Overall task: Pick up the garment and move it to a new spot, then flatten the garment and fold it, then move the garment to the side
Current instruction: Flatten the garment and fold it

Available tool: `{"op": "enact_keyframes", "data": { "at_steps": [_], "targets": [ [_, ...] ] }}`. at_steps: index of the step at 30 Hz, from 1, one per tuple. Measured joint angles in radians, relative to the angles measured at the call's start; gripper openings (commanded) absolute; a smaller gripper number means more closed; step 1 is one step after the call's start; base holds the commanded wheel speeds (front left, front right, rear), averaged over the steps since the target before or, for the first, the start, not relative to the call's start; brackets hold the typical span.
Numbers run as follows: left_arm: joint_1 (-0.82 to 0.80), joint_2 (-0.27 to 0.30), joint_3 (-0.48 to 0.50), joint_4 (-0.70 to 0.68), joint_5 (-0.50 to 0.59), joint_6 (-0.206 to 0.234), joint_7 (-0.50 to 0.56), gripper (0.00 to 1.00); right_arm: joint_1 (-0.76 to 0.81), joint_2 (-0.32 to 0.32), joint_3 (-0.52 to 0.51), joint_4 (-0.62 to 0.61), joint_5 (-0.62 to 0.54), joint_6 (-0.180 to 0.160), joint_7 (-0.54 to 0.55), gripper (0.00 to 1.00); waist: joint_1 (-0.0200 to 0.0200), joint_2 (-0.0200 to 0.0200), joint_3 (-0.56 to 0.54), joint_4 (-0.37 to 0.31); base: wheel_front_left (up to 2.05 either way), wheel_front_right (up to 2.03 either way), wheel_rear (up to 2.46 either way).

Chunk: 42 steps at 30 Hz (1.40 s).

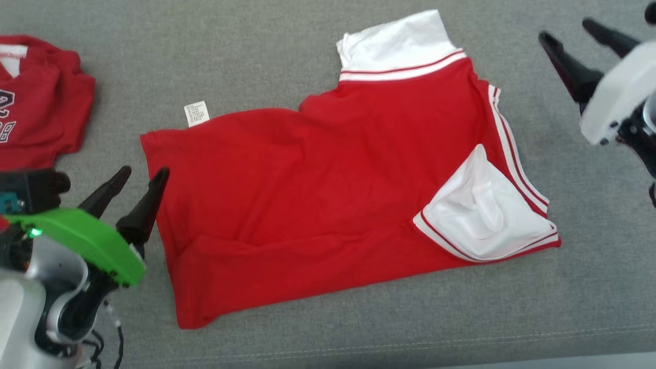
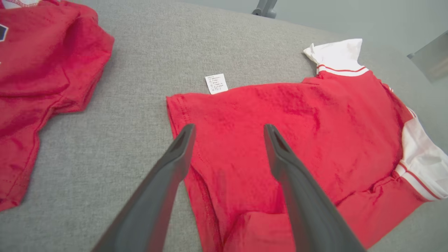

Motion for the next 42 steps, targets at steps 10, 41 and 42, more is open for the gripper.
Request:
{"op": "enact_keyframes", "data": {
  "at_steps": [10,41,42],
  "targets": [
    [-0.301,-0.114,-0.098,0.338,0.005,-0.080,0.035,1.00,-0.314,0.118,0.145,0.315,-0.070,0.000,-0.002,1.00,0.0001,0.0000,0.120,0.074,0.00,0.00,0.00],
    [-0.473,-0.098,-0.272,0.472,-0.145,-0.128,-0.015,1.00,-0.517,0.164,0.241,0.676,-0.073,0.000,-0.114,0.89,0.0000,0.0000,0.217,0.146,0.00,0.00,0.00],
    [-0.475,-0.096,-0.276,0.471,-0.155,-0.128,-0.015,1.00,-0.518,0.164,0.244,0.678,-0.071,0.000,-0.117,0.65,0.0000,0.0000,0.218,0.146,0.00,0.00,0.00]
  ]
}}
